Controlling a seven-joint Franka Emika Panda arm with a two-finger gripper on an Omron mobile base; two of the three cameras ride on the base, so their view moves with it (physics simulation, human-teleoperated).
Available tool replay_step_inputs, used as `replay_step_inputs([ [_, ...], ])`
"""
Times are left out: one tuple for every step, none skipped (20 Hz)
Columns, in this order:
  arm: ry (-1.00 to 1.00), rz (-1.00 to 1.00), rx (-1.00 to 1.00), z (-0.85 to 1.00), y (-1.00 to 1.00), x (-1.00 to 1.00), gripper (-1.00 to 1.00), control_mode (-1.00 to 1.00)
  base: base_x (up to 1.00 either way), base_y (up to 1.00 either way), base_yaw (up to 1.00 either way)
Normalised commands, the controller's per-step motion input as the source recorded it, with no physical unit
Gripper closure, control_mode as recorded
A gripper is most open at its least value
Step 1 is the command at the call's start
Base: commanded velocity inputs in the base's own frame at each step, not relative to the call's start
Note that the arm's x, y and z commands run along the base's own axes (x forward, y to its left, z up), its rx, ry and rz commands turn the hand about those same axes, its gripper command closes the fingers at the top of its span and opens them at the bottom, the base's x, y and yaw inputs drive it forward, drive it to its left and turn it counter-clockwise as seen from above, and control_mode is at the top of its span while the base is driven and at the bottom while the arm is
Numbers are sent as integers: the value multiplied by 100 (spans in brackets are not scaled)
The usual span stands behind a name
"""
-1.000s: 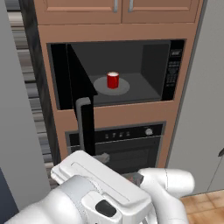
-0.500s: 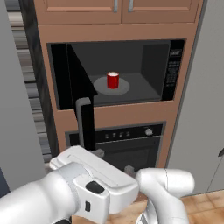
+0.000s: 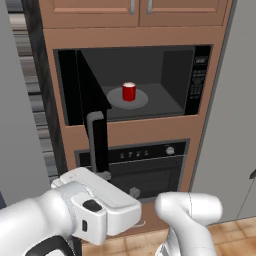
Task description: Pick the mug from the counter and place it inside the microwave. Then close the microwave.
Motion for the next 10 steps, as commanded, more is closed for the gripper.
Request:
replay_step_inputs([
  [0,-3,-2,-13,32,8,-100,-100,0,0,0],
  [0,-4,-4,-11,32,14,-100,-100,0,0,0],
  [0,-4,-4,-11,31,16,-100,-100,0,0,0],
  [0,-5,-4,-16,29,20,-100,-100,0,0,0],
  [0,-5,-3,-16,27,22,-100,-100,0,0,0],
  [0,-5,-3,-14,26,24,-100,-100,0,0,0],
  [0,-4,-4,-9,26,24,-100,-100,0,0,0],
  [0,-4,-4,-7,25,28,-100,-100,0,0,0],
  [0,-4,-4,-1,23,27,-100,-100,0,0,0],
  [1,-4,-4,0,23,26,-100,-100,0,0,0],
])
